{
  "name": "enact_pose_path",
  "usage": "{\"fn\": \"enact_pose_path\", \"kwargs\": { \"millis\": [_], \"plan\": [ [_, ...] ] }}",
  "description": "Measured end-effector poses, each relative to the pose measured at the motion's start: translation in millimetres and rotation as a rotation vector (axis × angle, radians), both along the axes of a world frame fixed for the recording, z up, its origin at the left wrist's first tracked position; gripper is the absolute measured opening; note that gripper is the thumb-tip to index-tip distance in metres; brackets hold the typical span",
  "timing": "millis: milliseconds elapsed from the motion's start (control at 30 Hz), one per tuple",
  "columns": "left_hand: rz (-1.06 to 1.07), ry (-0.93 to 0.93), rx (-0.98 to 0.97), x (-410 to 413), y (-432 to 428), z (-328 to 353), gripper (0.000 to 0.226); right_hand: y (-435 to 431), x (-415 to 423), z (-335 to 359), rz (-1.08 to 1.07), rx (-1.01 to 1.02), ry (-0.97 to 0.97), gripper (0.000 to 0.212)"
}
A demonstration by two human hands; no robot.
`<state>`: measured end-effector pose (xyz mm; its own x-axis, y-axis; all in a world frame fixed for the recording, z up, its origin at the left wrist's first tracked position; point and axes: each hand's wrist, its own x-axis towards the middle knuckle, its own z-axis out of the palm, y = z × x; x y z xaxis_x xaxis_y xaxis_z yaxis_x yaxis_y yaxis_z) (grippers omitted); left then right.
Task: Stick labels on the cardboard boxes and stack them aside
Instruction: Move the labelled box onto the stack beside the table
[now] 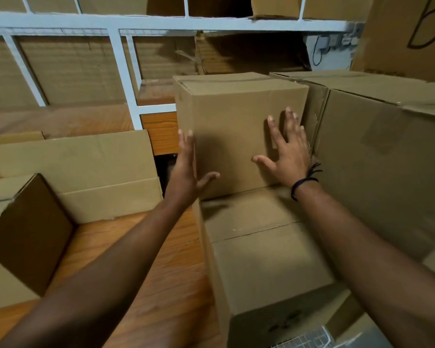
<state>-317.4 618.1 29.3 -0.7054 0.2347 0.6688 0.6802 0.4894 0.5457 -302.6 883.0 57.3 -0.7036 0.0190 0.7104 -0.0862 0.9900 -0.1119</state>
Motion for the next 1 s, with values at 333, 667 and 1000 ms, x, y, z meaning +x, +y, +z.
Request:
{"fn": "enact_pose_path", "kwargs": {
  "millis": [333, 667, 1000],
  "plan": [
    [0.023, 0.009, -0.223, -3.7, -6.8, -24.2, 0.095, -13.0, 5.2, -13.9, -0.088, -0.074, -0.127, 0.107],
    [0.021, 0.057, -0.167, 8.8, -57.6, -15.2, 0.09, -117.7, 31.3, 5.5, 0.107, -0.124, 0.069, 0.1],
    [0.406, -0.112, 0.009, 76.7, -285.3, -75.6, 0.06, -291.1, 39.2, -34.5, 0.5, 0.065, -0.265, 0.082]
  ]
}}
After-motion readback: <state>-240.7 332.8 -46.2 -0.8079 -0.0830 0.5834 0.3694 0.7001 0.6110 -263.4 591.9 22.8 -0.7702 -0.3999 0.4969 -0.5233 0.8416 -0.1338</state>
